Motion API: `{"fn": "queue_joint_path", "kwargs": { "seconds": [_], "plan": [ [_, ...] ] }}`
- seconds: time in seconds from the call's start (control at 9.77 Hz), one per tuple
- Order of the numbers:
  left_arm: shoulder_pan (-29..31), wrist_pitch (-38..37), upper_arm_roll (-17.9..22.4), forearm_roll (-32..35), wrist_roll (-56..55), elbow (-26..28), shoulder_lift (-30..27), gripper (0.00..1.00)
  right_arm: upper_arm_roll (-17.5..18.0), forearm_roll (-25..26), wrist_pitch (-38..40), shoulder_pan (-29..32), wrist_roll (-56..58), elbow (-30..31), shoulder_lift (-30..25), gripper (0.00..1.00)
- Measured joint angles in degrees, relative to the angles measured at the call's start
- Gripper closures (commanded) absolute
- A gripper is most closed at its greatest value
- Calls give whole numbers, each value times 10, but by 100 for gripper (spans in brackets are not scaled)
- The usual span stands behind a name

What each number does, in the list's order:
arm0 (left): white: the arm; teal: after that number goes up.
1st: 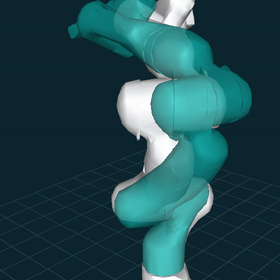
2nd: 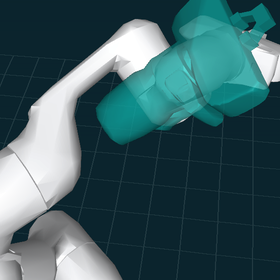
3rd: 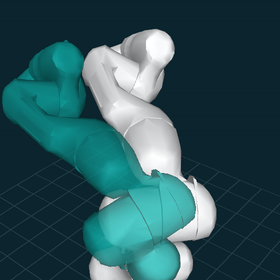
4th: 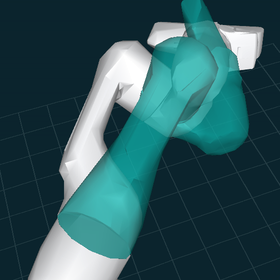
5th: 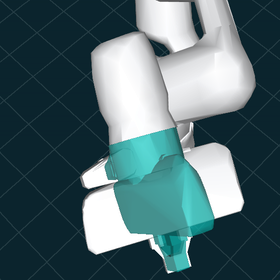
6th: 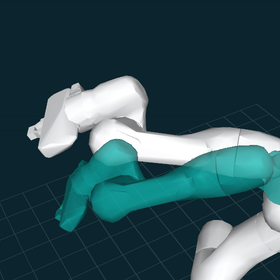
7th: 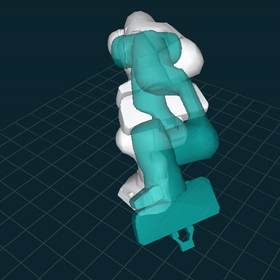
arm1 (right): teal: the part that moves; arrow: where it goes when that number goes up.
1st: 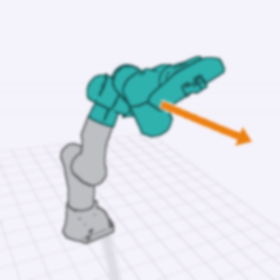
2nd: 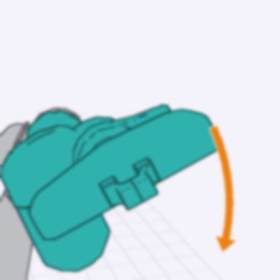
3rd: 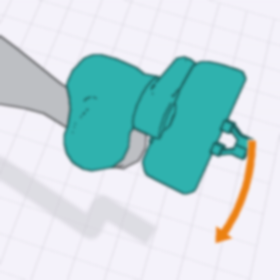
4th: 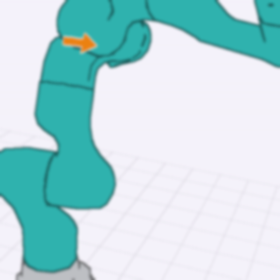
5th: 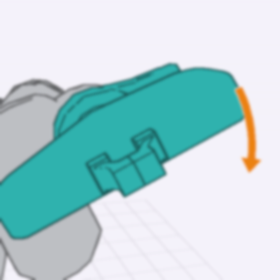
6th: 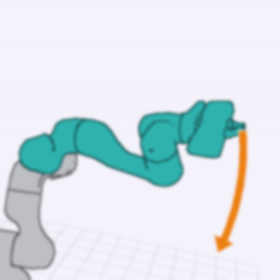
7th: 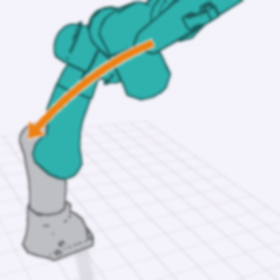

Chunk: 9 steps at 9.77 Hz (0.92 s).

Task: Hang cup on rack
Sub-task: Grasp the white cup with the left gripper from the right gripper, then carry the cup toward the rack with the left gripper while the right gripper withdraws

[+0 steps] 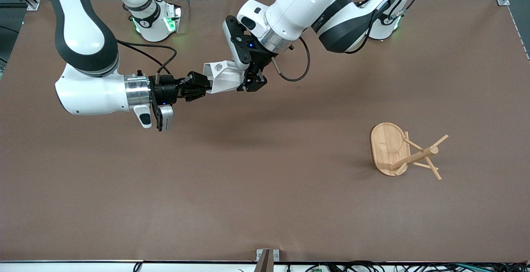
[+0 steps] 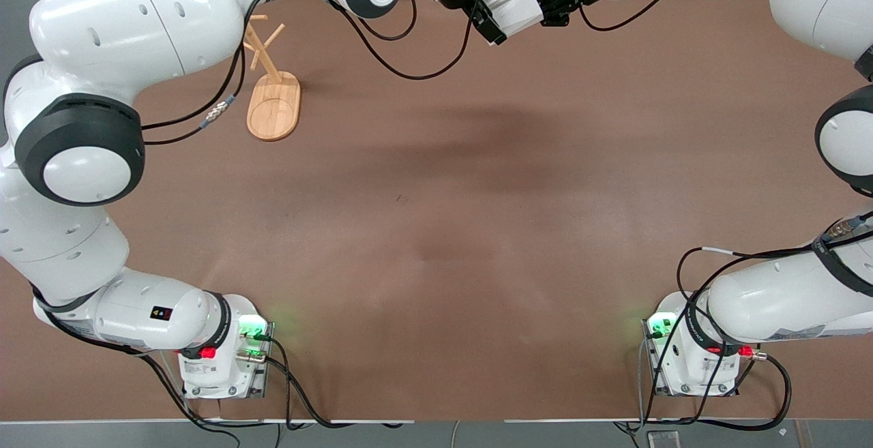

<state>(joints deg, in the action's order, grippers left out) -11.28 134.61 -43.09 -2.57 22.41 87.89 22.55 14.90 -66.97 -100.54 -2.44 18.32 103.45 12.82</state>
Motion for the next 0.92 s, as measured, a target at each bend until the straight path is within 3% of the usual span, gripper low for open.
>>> {"fn": "queue_joint_path", "kwargs": {
  "seconds": [0.1, 0.2, 0.31, 0.92],
  "plan": [
    [0, 0, 0, 0, 0, 0, 0, 100, 0, 0, 0, 0, 0, 0, 0, 95],
    [0, 0, 0, 0, 0, 0, 0, 100, 0, 0, 0, 0, 0, 0, 0, 37],
    [0, 0, -1, 0, 1, 0, 0, 100, 0, 0, 4, 0, -5, 0, 0, 0],
    [9, 1, 1, 0, 45, 0, 10, 100, -7, 52, 47, 49, -29, -2, -4, 0]
  ]
}}
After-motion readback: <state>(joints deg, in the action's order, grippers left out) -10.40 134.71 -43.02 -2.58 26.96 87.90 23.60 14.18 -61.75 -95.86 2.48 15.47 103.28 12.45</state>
